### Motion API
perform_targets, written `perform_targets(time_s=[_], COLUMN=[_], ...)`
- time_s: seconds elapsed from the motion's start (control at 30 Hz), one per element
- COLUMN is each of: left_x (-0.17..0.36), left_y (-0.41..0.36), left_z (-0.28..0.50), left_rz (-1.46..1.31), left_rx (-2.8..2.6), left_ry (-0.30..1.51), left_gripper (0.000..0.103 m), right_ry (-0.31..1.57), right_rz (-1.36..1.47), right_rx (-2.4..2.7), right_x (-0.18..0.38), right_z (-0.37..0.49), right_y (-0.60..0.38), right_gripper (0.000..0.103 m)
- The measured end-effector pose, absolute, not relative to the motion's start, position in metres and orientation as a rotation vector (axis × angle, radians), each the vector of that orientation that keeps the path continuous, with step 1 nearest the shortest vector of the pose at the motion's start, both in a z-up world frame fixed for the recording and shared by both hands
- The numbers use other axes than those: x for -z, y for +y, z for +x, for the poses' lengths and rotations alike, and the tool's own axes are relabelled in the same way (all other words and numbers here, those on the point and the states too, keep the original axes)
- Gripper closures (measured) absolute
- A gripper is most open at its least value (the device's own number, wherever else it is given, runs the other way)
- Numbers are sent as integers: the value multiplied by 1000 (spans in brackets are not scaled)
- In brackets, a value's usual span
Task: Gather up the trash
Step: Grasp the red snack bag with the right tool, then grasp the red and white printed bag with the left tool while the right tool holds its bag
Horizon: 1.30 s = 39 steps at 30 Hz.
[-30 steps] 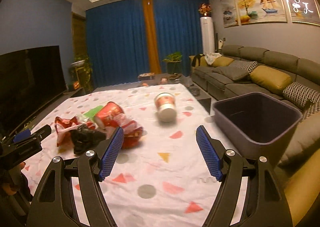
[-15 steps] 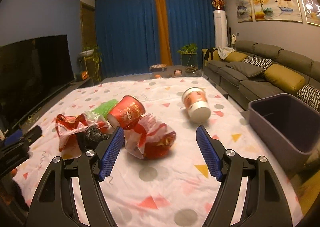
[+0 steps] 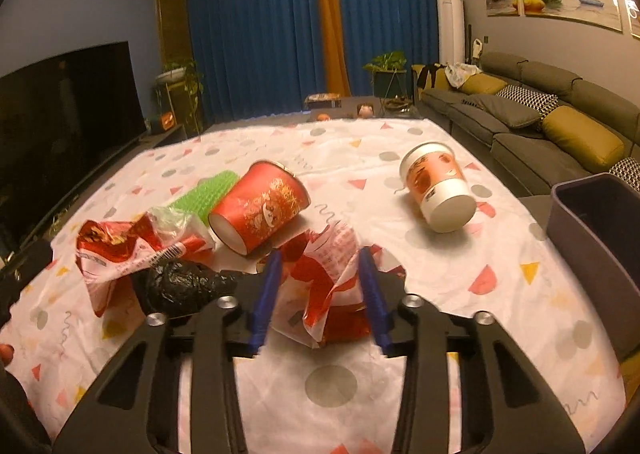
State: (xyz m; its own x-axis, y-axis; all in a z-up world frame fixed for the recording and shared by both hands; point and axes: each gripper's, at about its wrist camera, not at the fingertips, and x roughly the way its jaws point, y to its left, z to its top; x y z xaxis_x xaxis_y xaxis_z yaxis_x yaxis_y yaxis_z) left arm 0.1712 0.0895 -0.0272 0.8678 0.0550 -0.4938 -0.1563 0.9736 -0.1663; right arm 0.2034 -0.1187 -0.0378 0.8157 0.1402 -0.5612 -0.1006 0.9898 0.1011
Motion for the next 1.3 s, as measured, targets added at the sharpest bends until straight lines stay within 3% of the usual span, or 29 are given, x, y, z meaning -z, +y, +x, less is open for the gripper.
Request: perform_targets(time_s=[0.2,0.4,0.87,1.3], left_x=[34,41,63,27], left_y=[89,96,105,108], left_z=[187,197,214,157], left_rz=[-200,-238,-350,-374], left_rx=[-97,-70,35,40], left_ry=[536,579,674,536], left_gripper=[26,37,97,101], right_ry=[601,567,493,433], right_rz=[63,74,70,69], right_rx=[-136,-128,-135,-131], right_x=[40,35,16,2], right_z=[202,192,157,122], right_y=[-118,-123,-135,-156], right_gripper=[84,87,87,87])
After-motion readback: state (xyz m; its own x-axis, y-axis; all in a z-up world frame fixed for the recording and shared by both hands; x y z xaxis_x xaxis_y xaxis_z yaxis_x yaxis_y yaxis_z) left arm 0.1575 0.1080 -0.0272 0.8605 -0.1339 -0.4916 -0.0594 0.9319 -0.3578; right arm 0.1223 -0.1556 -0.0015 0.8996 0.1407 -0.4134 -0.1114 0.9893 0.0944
